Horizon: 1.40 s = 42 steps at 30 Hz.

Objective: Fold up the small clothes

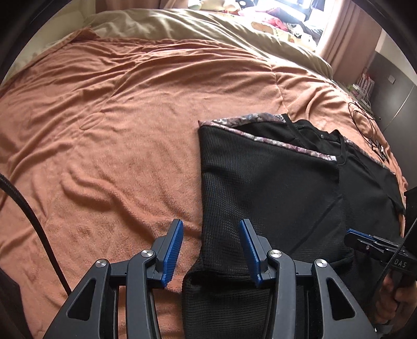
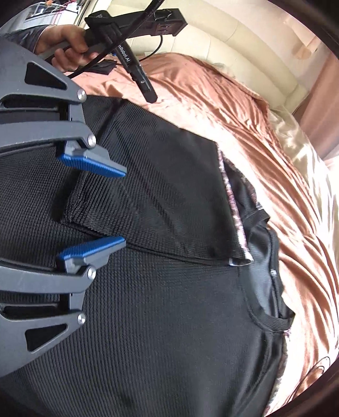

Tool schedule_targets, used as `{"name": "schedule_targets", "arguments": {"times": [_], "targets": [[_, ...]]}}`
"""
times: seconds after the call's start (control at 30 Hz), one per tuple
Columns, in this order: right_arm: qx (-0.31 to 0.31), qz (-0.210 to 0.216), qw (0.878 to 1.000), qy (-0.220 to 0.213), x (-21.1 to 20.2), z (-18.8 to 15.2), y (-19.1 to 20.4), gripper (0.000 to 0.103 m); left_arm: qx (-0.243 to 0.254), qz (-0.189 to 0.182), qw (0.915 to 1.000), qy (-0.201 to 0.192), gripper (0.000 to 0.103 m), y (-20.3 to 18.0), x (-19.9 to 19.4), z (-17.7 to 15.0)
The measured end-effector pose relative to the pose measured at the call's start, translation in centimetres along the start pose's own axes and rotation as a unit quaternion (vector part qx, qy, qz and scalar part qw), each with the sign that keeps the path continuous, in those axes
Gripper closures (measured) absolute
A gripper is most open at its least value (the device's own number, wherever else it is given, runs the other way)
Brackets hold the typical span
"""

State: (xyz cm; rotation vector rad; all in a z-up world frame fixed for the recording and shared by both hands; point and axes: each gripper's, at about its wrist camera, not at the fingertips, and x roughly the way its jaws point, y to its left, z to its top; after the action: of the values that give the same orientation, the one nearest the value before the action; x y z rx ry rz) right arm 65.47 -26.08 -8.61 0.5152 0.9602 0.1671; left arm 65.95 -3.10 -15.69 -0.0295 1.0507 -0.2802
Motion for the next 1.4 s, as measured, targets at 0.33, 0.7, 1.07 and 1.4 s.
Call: {"name": "schedule_targets", "arguments": {"times": [0.33,0.7,1.07,1.4], "targets": [[0.010,-0.035,0.999,0.001,0.0,-1.1,1.5,0.076,0.001,-0.008,0.9995,0.029,0.091,1.5,1.6,-2.4],[-0.025,-0.046,0.998,-0.025,-4.9,-3.0,0.3,0.063,0.006,0.008,0.9997,0.020,0.079,0.3,-2.0,-2.0],[-0.002,-0.056,0.995,-0.077,-14.1,-4.7,-5.8,0.020,0.067,-0.006,0.9977,-0.006,0.021,-8.9,-4.3,-0.6],[0.058,-0.076,0.986,-0.136,-23.4,-6.7,-13.3,0.000,0.105,-0.061,0.9926,-0.013,0.006,-19.7,-3.0,0.5]]}}
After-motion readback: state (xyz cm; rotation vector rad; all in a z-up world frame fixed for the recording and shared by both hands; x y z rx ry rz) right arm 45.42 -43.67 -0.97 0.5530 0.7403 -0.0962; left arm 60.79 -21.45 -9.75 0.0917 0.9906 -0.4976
